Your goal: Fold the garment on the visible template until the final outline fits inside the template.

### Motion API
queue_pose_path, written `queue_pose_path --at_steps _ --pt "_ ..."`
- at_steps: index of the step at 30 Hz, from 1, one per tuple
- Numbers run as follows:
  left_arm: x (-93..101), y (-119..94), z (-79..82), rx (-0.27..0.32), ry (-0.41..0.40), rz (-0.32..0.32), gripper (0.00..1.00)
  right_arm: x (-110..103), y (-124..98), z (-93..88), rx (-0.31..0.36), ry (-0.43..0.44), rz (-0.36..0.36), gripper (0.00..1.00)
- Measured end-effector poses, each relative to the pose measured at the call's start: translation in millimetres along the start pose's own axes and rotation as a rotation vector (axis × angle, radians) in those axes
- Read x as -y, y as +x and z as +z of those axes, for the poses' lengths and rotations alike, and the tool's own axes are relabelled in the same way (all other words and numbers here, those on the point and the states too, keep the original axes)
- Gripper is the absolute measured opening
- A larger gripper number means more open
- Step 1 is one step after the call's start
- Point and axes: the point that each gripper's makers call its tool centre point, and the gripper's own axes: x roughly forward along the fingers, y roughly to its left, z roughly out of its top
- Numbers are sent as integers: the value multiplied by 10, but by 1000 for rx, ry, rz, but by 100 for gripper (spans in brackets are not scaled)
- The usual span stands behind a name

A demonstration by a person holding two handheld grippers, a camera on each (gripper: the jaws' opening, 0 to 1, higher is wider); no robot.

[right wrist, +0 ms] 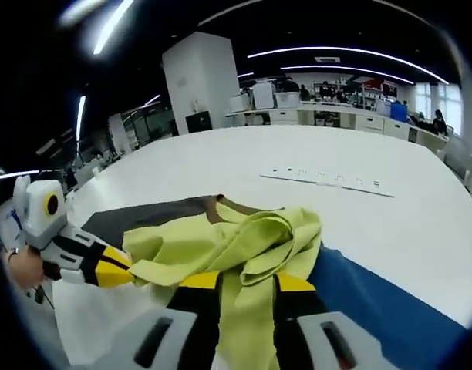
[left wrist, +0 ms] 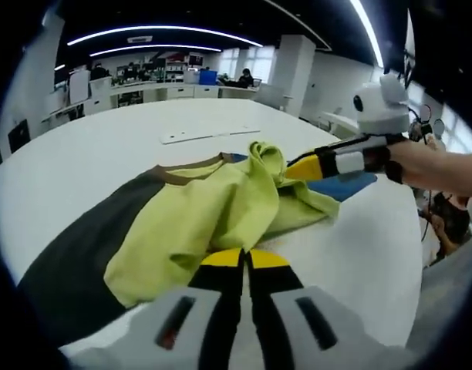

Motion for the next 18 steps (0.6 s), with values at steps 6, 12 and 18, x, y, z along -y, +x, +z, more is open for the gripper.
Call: queue_pose_path --at_steps 6,12,18 --pt "2 0 -4 -2 -1 -3 0 6 91 -14 -7 38 -2 19" --pt "-3 -8 -6 -4 0 -4 0 30 150 -47 -16 63 -5 7" --pt "-33 -35 -21 -8 2 -2 0 38 73 -63 -26 37 -11 0"
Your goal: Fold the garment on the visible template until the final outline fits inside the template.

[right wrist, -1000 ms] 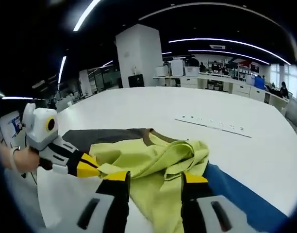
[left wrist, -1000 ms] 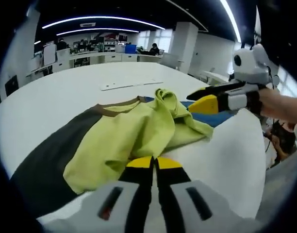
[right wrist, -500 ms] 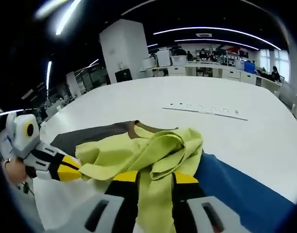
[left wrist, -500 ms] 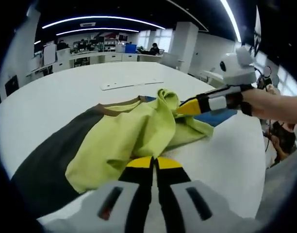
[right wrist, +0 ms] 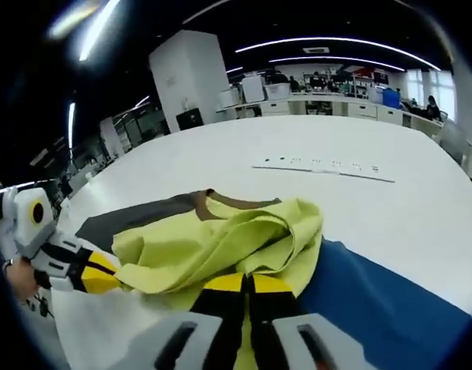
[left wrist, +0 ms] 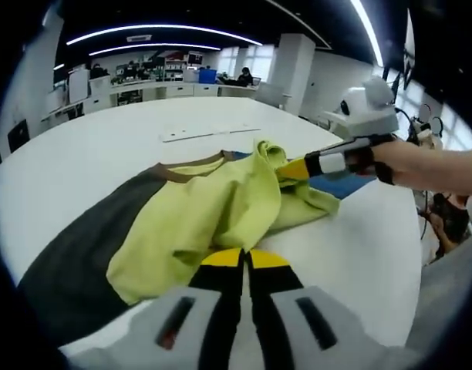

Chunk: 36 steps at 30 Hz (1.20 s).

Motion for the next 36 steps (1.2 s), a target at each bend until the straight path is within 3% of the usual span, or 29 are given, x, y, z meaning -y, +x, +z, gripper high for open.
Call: queue_pose_path --at_steps 10,22,29,33,36 --pt "-41 -161 -57 1 0 7 0 -83 -331 -32 6 -66 21 0" --pt "-106 -560 -242 -21 38 26 0 -167 -831 -153 17 -139 27 0" --pt "-114 -772 -322 -45 103 33 0 -199 -1077 -337 0 -189 35 0" --pt "-151 -936 -408 -55 102 41 0 -192 -1212 -442 -6 -178 39 0" --pt "-155 -1050 -505 -82 134 45 0 -243 -1333 -593 -39 -228 61 0"
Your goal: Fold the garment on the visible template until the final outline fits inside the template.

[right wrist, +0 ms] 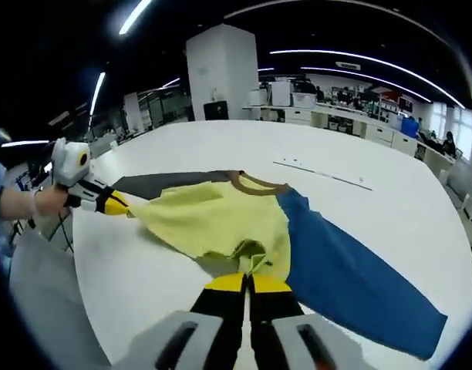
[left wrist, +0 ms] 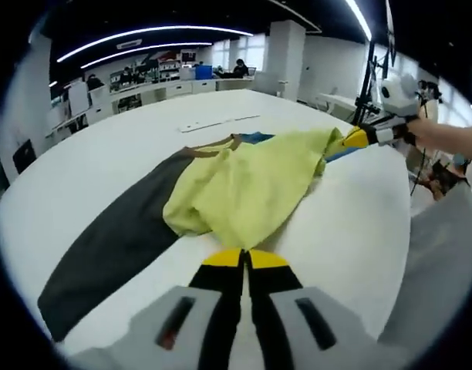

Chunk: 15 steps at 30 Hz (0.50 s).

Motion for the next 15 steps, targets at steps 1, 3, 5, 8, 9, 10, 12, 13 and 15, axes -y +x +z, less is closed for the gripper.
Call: queue_pose_path --at_steps 1,3,5,8,9,10,12,13,15 --pt "8 -42 -46 -9 4 -2 0 -18 -14 -17 -4 -3 6 0" --pt "12 -118 -114 -19 4 -3 0 -106 -99 -95 -22 -54 29 0" --pt "9 -189 -178 -34 10 0 0 -157 -171 -168 -44 -89 34 0" --pt "-11 -311 -292 -69 39 5 0 -242 -286 -247 -56 -108 59 0" --pt "-20 -363 -337 -83 61 6 0 -265 -316 -266 -60 -111 65 0" --pt "-5 -393 -356 -86 56 0 0 -291 -345 -281 -62 -116 75 0" --pt "41 -482 -411 -102 65 -6 0 -355 -411 -333 -74 -127 93 0" --pt "45 -528 -447 -112 75 -9 0 -398 -447 -371 -85 -143 106 0" --pt "71 -591 -468 -118 65 -16 0 -466 -505 -416 -95 -155 122 0"
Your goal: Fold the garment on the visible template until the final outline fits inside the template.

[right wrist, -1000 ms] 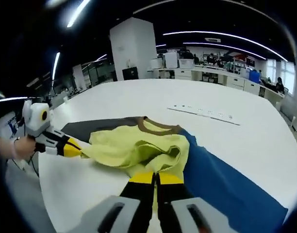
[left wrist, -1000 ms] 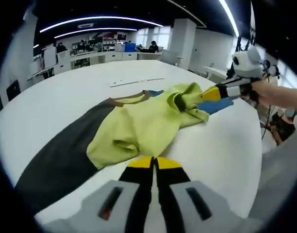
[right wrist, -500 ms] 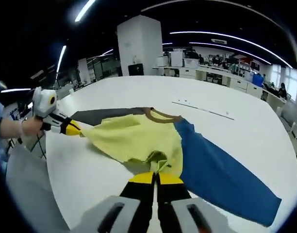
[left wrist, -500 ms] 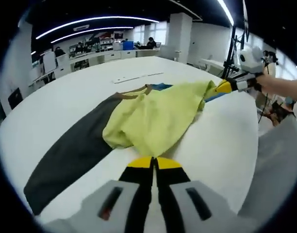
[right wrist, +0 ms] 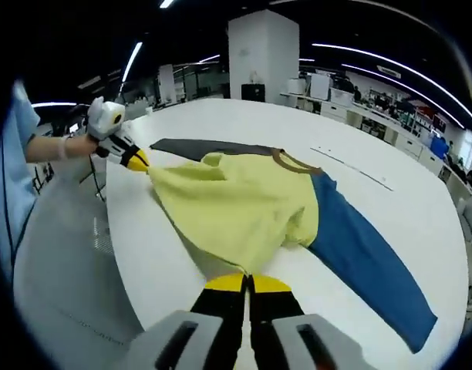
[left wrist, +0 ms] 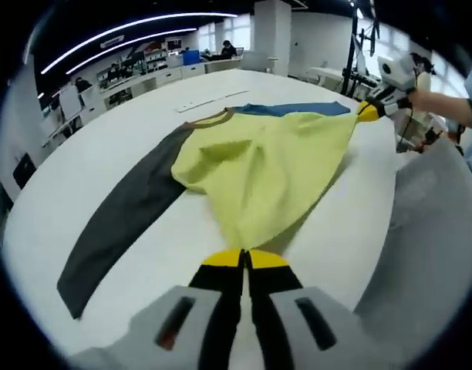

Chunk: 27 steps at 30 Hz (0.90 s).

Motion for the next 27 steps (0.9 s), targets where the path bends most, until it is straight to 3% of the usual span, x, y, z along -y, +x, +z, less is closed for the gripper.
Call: queue_pose_path --at_steps 5,14,18,21,27 --pt "62 -132 -158 -58 12 -8 0 -166 -73 -80 -13 -2 38 0" --pt "172 -308 -419 -124 11 -7 0 -451 -165 -300 -115 -120 98 0" --pt "232 -372 -461 -155 52 -7 0 -572 -211 -314 -133 -143 117 0" --pt "250 -393 -487 -164 37 -20 0 -610 -254 -340 -157 -181 119 0" --pt "361 -385 -577 -208 69 -50 0 -623 -290 -517 -213 -206 138 0"
